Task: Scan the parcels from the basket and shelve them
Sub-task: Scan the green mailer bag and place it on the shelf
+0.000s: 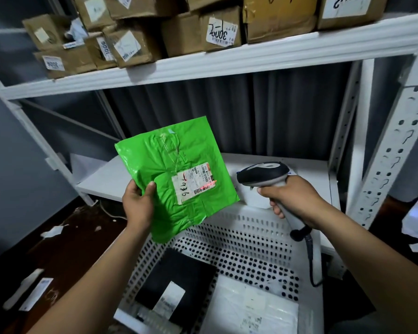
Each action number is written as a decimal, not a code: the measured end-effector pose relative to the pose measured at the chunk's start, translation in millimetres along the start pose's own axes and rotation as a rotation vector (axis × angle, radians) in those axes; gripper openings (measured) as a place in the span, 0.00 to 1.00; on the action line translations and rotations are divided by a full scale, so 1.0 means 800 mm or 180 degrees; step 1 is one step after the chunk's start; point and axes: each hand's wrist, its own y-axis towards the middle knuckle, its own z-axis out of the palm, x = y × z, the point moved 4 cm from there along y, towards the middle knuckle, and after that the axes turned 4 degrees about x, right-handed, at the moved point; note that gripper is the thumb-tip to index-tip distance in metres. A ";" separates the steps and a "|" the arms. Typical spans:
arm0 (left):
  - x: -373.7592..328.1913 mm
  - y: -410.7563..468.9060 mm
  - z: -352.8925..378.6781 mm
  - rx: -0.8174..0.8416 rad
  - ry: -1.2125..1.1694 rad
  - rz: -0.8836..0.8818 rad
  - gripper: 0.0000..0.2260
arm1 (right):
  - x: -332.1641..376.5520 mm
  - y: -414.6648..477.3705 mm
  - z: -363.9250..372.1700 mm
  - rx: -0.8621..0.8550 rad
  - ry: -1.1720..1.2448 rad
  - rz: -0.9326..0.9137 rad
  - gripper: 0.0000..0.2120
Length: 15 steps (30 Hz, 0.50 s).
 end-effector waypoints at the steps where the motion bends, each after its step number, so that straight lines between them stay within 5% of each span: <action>1: 0.000 -0.001 0.002 0.0000 -0.0002 -0.0004 0.10 | -0.001 0.001 0.000 -0.0003 0.0009 -0.0003 0.08; 9: 0.010 -0.002 0.029 0.0027 -0.0164 -0.0270 0.10 | -0.010 0.008 -0.015 -0.0109 -0.0089 0.0013 0.07; 15: 0.035 0.000 0.114 0.0279 -0.0265 -0.0663 0.08 | -0.024 0.043 -0.090 -0.0893 -0.1048 -0.0049 0.07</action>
